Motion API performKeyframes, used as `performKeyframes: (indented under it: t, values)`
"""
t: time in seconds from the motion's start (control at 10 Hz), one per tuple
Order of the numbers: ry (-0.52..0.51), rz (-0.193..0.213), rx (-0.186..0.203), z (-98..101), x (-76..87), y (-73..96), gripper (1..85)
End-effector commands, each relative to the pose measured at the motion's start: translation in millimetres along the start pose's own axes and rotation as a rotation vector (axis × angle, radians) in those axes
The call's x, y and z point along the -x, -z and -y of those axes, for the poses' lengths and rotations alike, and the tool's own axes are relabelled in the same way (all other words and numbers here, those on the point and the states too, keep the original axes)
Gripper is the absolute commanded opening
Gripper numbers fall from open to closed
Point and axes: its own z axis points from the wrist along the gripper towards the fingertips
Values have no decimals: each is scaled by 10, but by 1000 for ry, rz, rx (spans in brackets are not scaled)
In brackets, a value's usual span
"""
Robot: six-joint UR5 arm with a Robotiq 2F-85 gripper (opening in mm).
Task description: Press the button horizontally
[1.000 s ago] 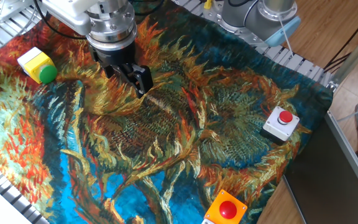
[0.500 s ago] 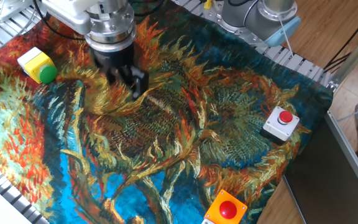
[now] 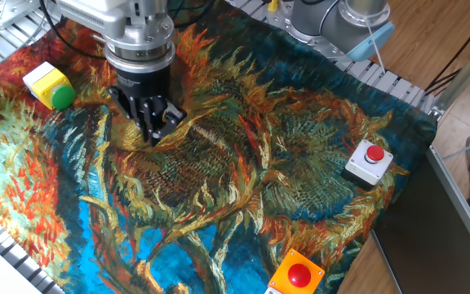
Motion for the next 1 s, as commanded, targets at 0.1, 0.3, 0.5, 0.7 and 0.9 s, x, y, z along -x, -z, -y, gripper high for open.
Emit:
performKeyframes:
  t: [0.1,0.3,0.5,0.7,0.9]
  values:
    - [27,11,54,-136,26,18,13]
    - [74,27,88,-224,60,25,13]
    - [122,11,68,-147,1,14,13]
    - [206,-16,24,201,-213,-70,13]
    - [259,-79,-22,550,-537,-125,13]
